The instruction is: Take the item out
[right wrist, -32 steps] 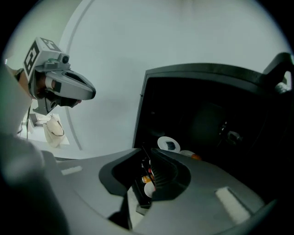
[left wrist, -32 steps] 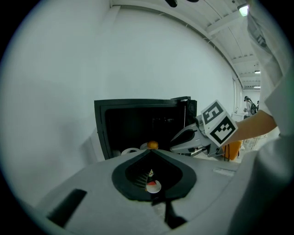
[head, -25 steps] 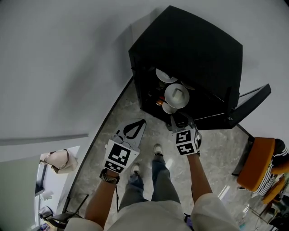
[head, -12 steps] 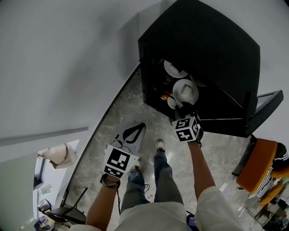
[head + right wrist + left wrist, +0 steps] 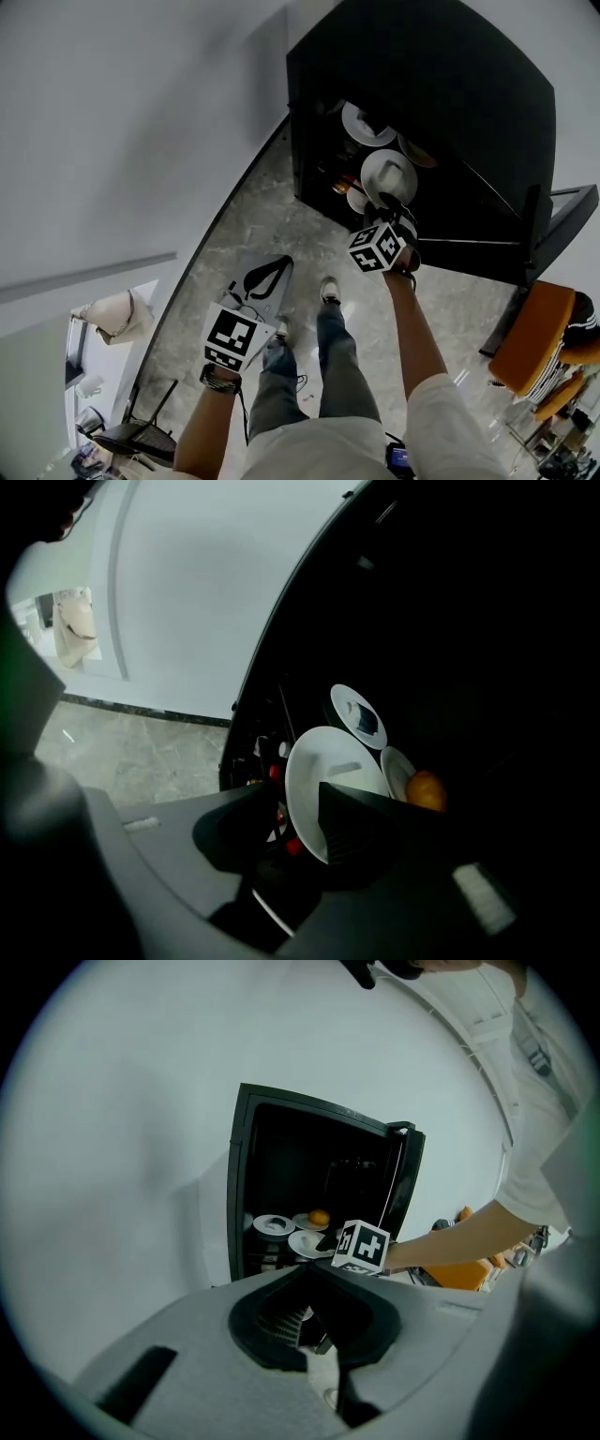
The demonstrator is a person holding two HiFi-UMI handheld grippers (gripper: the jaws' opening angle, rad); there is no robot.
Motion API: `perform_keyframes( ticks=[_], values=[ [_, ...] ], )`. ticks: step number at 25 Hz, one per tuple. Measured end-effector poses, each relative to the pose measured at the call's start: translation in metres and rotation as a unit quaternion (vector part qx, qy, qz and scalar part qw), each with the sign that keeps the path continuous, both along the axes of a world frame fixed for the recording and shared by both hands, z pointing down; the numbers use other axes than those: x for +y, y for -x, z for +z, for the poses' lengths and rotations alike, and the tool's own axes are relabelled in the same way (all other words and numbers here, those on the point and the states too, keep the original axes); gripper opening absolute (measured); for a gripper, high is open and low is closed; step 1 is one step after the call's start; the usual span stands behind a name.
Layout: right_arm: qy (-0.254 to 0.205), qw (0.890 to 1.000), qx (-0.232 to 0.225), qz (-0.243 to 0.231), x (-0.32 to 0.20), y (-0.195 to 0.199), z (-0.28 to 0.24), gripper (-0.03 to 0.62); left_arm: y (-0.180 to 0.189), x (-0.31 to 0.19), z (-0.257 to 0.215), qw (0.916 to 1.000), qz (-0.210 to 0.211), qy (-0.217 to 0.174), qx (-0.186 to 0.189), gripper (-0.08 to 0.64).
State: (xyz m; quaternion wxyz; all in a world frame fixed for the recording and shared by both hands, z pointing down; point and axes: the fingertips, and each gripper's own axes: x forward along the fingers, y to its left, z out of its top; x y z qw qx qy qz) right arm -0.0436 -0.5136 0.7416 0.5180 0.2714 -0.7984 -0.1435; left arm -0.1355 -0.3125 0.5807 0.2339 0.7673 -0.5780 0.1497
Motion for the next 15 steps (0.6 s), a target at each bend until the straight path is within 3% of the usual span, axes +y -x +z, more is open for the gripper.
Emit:
perform_keyframes(
  ticks=[8,15],
  values=[
    [-0.043,0.998,0.042,-0.025,-0.009,0.001,0.015,0.161,-0.001,0.008,0.015,0.9999,-0.002,0.01,0.006,0.005],
    [-0.125,0.983,0.109,-0.074,-0.022,0.005,0.021,0.164,0.0,0.015,0.03,0.9997,0.0,0.025,0.001,0.005]
  ],
)
